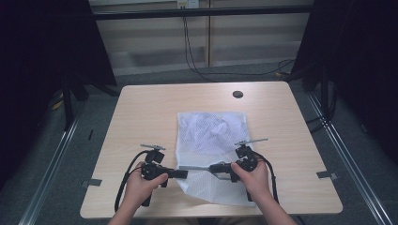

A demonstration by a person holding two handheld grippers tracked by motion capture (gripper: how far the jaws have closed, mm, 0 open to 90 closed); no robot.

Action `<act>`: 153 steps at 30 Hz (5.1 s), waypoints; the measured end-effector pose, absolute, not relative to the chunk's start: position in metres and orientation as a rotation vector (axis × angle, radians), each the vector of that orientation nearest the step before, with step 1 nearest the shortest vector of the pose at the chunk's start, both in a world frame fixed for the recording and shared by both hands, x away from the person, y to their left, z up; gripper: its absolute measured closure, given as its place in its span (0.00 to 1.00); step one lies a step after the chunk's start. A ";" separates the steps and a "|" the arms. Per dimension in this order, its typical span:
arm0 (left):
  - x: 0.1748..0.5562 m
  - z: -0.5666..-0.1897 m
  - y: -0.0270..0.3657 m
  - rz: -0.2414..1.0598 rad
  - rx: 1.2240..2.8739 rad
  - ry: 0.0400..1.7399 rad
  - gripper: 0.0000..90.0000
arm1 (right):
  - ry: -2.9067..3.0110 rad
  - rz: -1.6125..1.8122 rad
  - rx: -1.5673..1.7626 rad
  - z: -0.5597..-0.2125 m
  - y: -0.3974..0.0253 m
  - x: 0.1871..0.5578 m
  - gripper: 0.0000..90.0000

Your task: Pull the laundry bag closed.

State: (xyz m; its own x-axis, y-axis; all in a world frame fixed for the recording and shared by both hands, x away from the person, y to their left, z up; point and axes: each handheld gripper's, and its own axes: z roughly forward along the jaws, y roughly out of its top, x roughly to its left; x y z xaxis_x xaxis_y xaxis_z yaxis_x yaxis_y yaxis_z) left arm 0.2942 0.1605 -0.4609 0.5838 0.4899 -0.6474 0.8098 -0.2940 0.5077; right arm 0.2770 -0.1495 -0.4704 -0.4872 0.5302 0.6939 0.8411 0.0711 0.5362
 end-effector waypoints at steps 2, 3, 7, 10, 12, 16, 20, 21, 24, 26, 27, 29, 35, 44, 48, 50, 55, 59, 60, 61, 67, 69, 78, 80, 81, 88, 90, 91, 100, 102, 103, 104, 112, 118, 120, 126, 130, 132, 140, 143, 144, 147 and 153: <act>0.294 -0.461 0.161 -0.466 1.954 1.043 0.98 | -2.037 -1.381 -1.372 -0.470 -0.150 0.277 0.97; 0.294 -0.461 0.161 -0.467 1.954 1.042 0.98 | -2.035 -1.382 -1.371 -0.470 -0.150 0.277 0.97; 0.294 -0.461 0.161 -0.467 1.947 1.051 0.98 | -2.039 -1.372 -1.370 -0.469 -0.151 0.276 0.97; 0.295 -0.461 0.162 -0.470 1.944 1.046 0.98 | -2.035 -1.382 -1.368 -0.470 -0.153 0.277 0.97; 0.295 -0.460 0.161 -0.465 1.946 1.048 0.98 | -2.034 -1.383 -1.370 -0.469 -0.153 0.276 0.97; 0.294 -0.460 0.161 -0.467 1.942 1.050 0.98 | -2.030 -1.374 -1.366 -0.469 -0.154 0.276 0.97; 0.294 -0.460 0.161 -0.472 1.942 1.054 0.98 | -2.028 -1.380 -1.365 -0.470 -0.155 0.276 0.97; 0.294 -0.460 0.160 -0.471 1.941 1.055 0.98 | -2.029 -1.382 -1.361 -0.470 -0.155 0.276 0.97; 0.294 -0.460 0.161 -0.467 1.945 1.054 0.98 | -2.029 -1.380 -1.364 -0.470 -0.155 0.276 0.97; 0.295 -0.460 0.162 -0.460 1.948 1.053 0.98 | -2.028 -1.381 -1.365 -0.470 -0.157 0.276 0.97; 0.295 -0.460 0.162 -0.460 1.947 1.053 0.98 | -2.025 -1.375 -1.371 -0.470 -0.158 0.275 0.97; 0.294 -0.460 0.162 -0.465 1.946 1.056 0.98 | -2.023 -1.385 -1.369 -0.470 -0.159 0.276 0.97; 0.294 -0.461 0.161 -0.462 1.946 1.059 0.98 | -2.020 -1.375 -1.374 -0.470 -0.160 0.275 0.97; 0.294 -0.461 0.162 -0.465 1.948 1.061 0.98 | -2.025 -1.377 -1.373 -0.470 -0.162 0.274 0.97; 0.294 -0.461 0.161 -0.467 1.944 1.062 0.98 | -2.029 -1.381 -1.372 -0.471 -0.164 0.274 0.97; 0.294 -0.460 0.161 -0.468 1.943 1.058 0.98 | -2.015 -1.376 -1.377 -0.470 -0.165 0.273 0.97; 0.294 -0.460 0.161 -0.464 1.941 1.062 0.98 | -2.019 -1.374 -1.374 -0.471 -0.165 0.273 0.97; 0.295 -0.461 0.161 -0.463 1.942 1.064 0.98 | -2.015 -1.377 -1.374 -0.471 -0.165 0.273 0.97; 0.295 -0.461 0.161 -0.463 1.942 1.064 0.98 | -2.008 -1.378 -1.374 -0.471 -0.165 0.273 0.97; 0.295 -0.461 0.161 -0.460 1.944 1.069 0.98 | -2.007 -1.379 -1.374 -0.471 -0.166 0.273 0.97; 0.295 -0.462 0.163 -0.471 1.934 1.065 0.98 | -2.005 -1.384 -1.393 -0.470 -0.172 0.273 0.97; 0.295 -0.462 0.162 -0.469 1.937 1.065 0.98 | -2.007 -1.385 -1.392 -0.470 -0.172 0.273 0.97; 0.294 -0.462 0.161 -0.480 1.928 1.080 0.98 | -2.000 -1.380 -1.388 -0.471 -0.174 0.272 0.97; 0.295 -0.462 0.163 -0.465 1.942 1.078 0.98 | -2.003 -1.372 -1.393 -0.471 -0.175 0.272 0.97; 0.295 -0.462 0.164 -0.471 1.927 1.093 0.98 | -2.004 -1.371 -1.401 -0.470 -0.176 0.272 0.97; 0.295 -0.462 0.164 -0.485 1.922 1.090 0.98 | -1.999 -1.379 -1.416 -0.470 -0.186 0.271 0.97; 0.296 -0.462 0.165 -0.470 1.935 1.090 0.98 | -2.001 -1.373 -1.423 -0.470 -0.187 0.271 0.97; 0.296 -0.462 0.166 -0.470 1.932 1.093 0.98 | -2.003 -1.381 -1.419 -0.471 -0.188 0.271 0.97; 0.296 -0.462 0.167 -0.477 1.932 1.085 0.98 | -1.991 -1.374 -1.444 -0.470 -0.197 0.270 0.97; 0.296 -0.462 0.167 -0.474 1.937 1.086 0.98 | -1.995 -1.378 -1.439 -0.471 -0.197 0.270 0.97; 0.295 -0.462 0.167 -0.473 1.935 1.088 0.98 | -1.993 -1.376 -1.438 -0.471 -0.197 0.270 0.97; 0.296 -0.462 0.167 -0.472 1.935 1.087 0.98 | -1.994 -1.370 -1.439 -0.471 -0.197 0.270 0.97; 0.296 -0.462 0.167 -0.474 1.932 1.097 0.98 | -1.995 -1.379 -1.443 -0.471 -0.202 0.270 0.97; 0.296 -0.462 0.166 -0.473 1.934 1.098 0.98 | -1.987 -1.368 -1.444 -0.471 -0.203 0.269 0.97; 0.296 -0.462 0.167 -0.463 1.938 1.102 0.98 | -1.992 -1.366 -1.446 -0.471 -0.203 0.269 0.97; 0.296 -0.462 0.168 -0.464 1.938 1.095 0.98 | -1.977 -1.372 -1.458 -0.472 -0.210 0.267 0.97; 0.296 -0.462 0.166 -0.476 1.933 1.095 0.98 | -1.979 -1.378 -1.461 -0.472 -0.211 0.267 0.97; 0.296 -0.462 0.166 -0.475 1.936 1.095 0.98 | -1.981 -1.373 -1.463 -0.472 -0.212 0.267 0.97; 0.297 -0.463 0.163 -0.474 1.949 1.094 0.98 | -1.972 -1.388 -1.477 -0.472 -0.217 0.264 0.97; 0.297 -0.462 0.162 -0.472 1.954 1.090 0.98 | -1.969 -1.392 -1.477 -0.473 -0.219 0.263 0.97; 0.297 -0.461 0.161 -0.471 1.957 1.093 0.98 | -1.968 -1.390 -1.478 -0.473 -0.219 0.263 0.97; 0.297 -0.461 0.161 -0.471 1.957 1.090 0.98 | -1.963 -1.386 -1.483 -0.474 -0.221 0.262 0.97; 0.296 -0.461 0.161 -0.467 1.965 1.085 0.98 | -1.961 -1.380 -1.483 -0.474 -0.222 0.262 0.97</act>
